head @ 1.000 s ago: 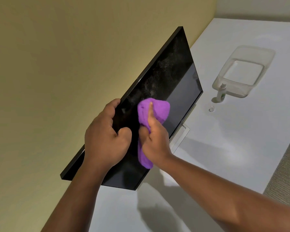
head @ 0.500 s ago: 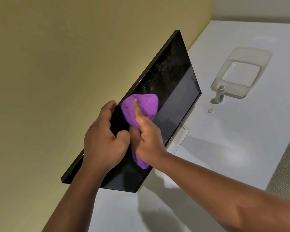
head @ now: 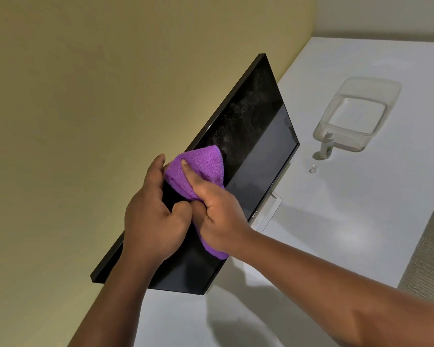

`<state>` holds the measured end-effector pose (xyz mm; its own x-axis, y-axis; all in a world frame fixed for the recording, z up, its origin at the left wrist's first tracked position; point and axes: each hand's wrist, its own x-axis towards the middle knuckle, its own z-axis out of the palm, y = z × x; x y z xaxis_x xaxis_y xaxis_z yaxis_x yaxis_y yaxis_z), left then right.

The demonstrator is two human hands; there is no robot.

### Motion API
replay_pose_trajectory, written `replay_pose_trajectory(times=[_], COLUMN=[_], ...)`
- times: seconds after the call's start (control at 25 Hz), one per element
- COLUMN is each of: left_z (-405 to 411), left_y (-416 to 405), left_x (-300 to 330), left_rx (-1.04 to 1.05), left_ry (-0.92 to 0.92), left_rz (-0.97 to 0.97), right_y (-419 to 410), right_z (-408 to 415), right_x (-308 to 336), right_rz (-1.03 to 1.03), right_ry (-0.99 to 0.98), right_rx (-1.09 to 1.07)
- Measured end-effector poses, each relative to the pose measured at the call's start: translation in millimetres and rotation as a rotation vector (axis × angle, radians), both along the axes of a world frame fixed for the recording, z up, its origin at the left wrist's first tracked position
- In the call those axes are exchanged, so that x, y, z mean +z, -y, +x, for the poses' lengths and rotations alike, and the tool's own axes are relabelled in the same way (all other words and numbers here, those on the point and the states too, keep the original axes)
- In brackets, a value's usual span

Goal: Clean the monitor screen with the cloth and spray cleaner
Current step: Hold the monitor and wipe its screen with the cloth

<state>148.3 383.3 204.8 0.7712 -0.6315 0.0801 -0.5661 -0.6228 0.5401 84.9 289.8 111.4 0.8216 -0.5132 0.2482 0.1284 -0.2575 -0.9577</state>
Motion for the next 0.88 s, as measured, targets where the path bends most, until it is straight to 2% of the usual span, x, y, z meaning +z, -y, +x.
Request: replay_pose_trajectory(times=[0.2, 0.32, 0.44, 0.64, 0.8, 0.88], left_z=[-2, 0, 1, -1, 1, 2], left_y=[2, 1, -2, 4, 1, -1], left_x=[0, -1, -2, 2, 2, 3], left_rx=[0.008, 0.009, 0.028, 0.02, 0.007, -0.01], left_ry=[-0.037, -0.027, 0.001, -0.033, -0.057, -0.075], left_rz=[-0.014, -0.004, 0.013, 0.033, 0.051, 0.032], right_y=[43, 41, 27, 53, 21, 19], right_z=[6, 10, 7, 12, 9, 1], right_x=[43, 55, 58, 46, 25, 5], right_rz=[-0.284, -0.35, -0.315, -0.307, -0.128, -0.087], right_ry=[-0.151, -0.234, -0.238, -0.188, -0.044, -0.014], right_rx=[-0.214, -0.182, -0.02, -0.236, 0.069, 0.13])
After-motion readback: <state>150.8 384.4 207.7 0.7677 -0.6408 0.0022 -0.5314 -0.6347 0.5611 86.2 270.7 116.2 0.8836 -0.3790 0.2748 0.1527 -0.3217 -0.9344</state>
